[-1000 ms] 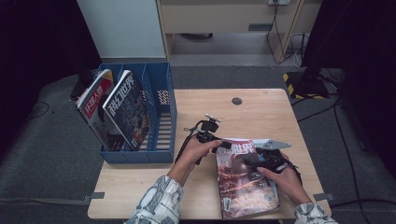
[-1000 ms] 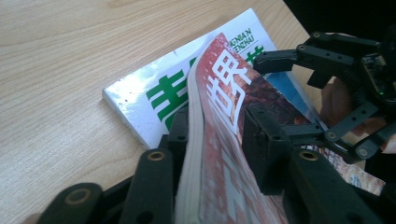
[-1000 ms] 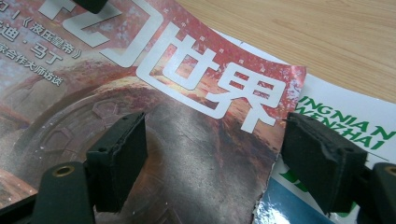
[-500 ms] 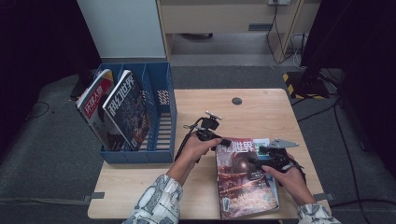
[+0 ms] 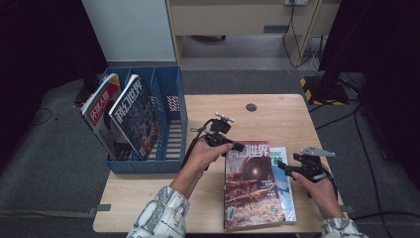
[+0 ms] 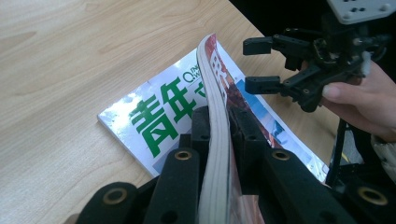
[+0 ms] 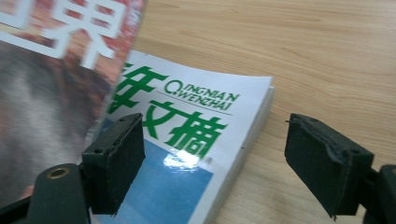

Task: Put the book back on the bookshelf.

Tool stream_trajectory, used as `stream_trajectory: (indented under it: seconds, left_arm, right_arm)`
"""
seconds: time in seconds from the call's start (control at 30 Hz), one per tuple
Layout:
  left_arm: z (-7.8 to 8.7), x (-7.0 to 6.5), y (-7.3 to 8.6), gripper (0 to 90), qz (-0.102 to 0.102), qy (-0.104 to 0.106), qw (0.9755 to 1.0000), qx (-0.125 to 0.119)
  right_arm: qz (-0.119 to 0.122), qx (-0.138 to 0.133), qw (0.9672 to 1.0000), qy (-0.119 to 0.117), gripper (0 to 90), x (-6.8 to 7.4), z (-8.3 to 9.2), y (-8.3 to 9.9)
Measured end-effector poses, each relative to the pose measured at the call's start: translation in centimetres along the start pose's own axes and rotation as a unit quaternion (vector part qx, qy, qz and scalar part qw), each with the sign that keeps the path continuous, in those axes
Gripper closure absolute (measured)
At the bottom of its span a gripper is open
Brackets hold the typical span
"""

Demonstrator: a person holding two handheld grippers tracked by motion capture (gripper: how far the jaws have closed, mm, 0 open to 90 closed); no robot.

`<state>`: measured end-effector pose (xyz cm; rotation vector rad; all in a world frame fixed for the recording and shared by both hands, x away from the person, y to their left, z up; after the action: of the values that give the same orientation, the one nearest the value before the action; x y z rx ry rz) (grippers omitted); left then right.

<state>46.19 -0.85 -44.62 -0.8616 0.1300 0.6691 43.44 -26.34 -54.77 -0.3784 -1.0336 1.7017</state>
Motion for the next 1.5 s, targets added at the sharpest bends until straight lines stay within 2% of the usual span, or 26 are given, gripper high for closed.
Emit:
stream_trajectory:
  seconds: [0.1,0.3,0.43,0.67,0.77,1.1,1.37,1.5]
  left_arm:
    - [0.4,-0.4,-0.5,81.3,-0.006,-0.002,1.0000,-0.002]
    - [1.4,-1.3,-1.4,82.6,-0.027,0.006,0.9995,-0.014]
    - [2.2,-1.9,-2.0,83.0,-0.046,0.007,0.9987,-0.024]
    - [4.2,-2.6,-3.2,83.6,-0.066,0.002,0.9968,-0.045]
    - [4.9,-2.8,-3.5,83.6,-0.073,-0.004,0.9962,-0.046]
    - [7.0,-2.7,-4.6,83.6,-0.079,-0.028,0.9950,-0.055]
    - [9.5,-2.6,-5.5,83.7,-0.084,-0.055,0.9924,-0.070]
    - [10.1,-2.5,-5.7,83.7,-0.086,-0.064,0.9914,-0.075]
  right_arm:
    - [-0.004,0.000,1.0000,0.008,19.9,-0.4,0.1,0.1]
    - [-0.008,-0.001,0.9998,0.019,19.5,-0.9,0.2,0.1]
    - [-0.007,0.000,0.9997,0.024,19.1,-1.0,0.2,0.1]
    - [-0.003,0.003,0.9995,0.030,19.1,-1.2,0.2,0.2]
    - [-0.002,0.002,0.9995,0.030,19.0,-1.1,0.2,0.2]
    - [-0.004,0.002,0.9993,0.037,18.7,-1.3,0.2,0.2]
    - [-0.006,0.000,0.9991,0.042,18.6,-1.5,0.2,0.2]
    - [-0.002,0.002,0.9991,0.043,18.6,-1.5,0.2,0.2]
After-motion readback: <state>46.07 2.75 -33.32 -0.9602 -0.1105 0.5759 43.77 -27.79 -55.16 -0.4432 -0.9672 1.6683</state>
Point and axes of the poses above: each handheld gripper's, and its own axes: z roughly backward along the jaws, y roughly out of its underside, x roughly to its left, the point moved 6 cm from there along -z, roughly forward along the jaws, and after that the axes turned 6 degrees about -z, right-handed, at the moved point
